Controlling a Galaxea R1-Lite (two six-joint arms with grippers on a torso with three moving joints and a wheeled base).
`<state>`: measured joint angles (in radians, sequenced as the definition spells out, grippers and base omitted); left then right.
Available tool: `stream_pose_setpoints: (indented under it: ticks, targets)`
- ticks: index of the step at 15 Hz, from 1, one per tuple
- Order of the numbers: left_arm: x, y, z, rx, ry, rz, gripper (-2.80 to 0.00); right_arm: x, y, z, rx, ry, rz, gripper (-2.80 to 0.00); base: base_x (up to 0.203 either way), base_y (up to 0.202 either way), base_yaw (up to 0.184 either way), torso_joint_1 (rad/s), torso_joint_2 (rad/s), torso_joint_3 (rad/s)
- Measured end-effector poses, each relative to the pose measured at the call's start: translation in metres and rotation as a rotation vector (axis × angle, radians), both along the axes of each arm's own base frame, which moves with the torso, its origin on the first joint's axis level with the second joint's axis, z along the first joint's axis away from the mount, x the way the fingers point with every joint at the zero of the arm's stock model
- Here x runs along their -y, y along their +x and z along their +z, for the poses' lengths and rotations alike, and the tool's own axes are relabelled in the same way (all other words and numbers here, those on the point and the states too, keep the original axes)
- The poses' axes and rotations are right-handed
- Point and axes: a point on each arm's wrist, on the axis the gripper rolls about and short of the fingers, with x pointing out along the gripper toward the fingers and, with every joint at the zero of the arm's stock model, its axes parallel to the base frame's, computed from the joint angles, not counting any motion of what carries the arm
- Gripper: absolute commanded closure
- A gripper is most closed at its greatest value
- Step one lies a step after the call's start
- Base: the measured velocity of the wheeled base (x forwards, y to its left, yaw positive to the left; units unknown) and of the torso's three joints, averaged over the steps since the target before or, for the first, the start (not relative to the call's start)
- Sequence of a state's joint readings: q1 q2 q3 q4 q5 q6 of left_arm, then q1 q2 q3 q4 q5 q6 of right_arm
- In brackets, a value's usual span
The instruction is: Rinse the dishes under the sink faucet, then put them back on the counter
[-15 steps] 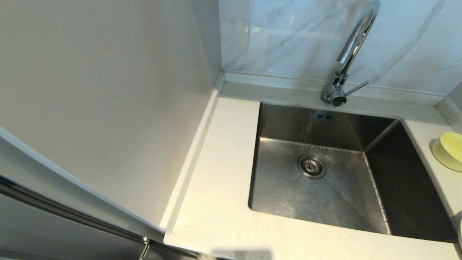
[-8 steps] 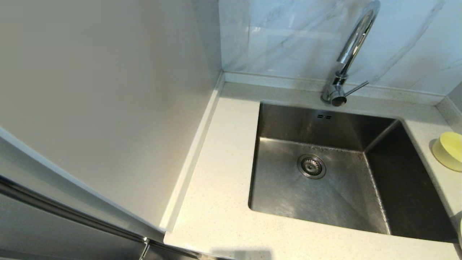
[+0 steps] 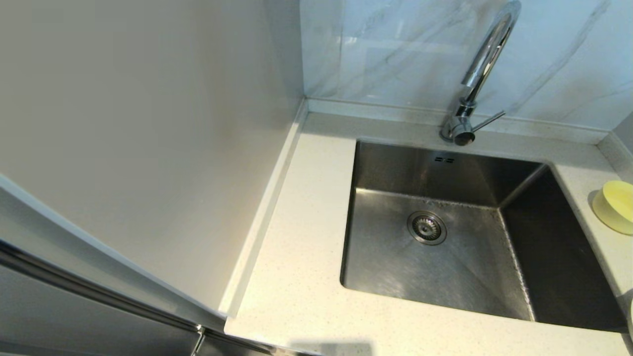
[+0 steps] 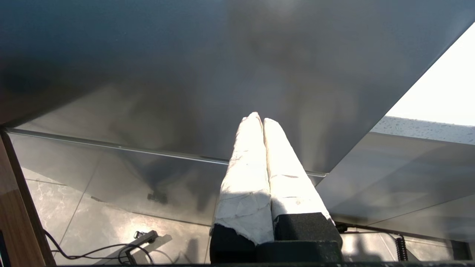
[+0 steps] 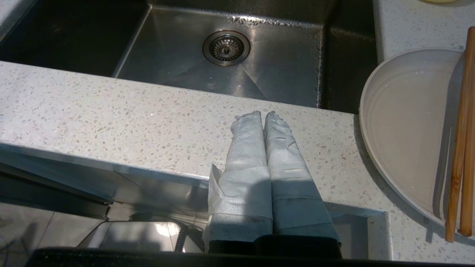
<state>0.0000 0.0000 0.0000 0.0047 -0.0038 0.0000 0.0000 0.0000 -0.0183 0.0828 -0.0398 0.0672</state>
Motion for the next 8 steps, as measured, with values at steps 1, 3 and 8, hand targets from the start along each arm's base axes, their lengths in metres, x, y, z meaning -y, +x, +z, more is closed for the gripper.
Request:
stream_pose_setpoints:
  ticks: [1, 3, 8]
  targets:
    - [0.0, 0.0, 0.0, 0.0, 0.0, 0.0, 0.0, 0.0, 0.0, 0.0, 0.0, 0.0, 0.0, 0.0, 0.0, 0.0, 0.0, 0.0, 0.0, 0.0]
    - [0.0, 0.0, 0.0, 0.0, 0.0, 0.001, 0.0, 0.0, 0.0, 0.0, 0.0, 0.0, 0.0, 0.0, 0.0, 0.0, 0.0, 0.0, 0.0, 0.0]
    - [0.0, 0.0, 0.0, 0.0, 0.0, 0.001, 0.0, 0.0, 0.0, 0.0, 0.0, 0.0, 0.0, 0.0, 0.0, 0.0, 0.0, 0.0, 0.0, 0.0]
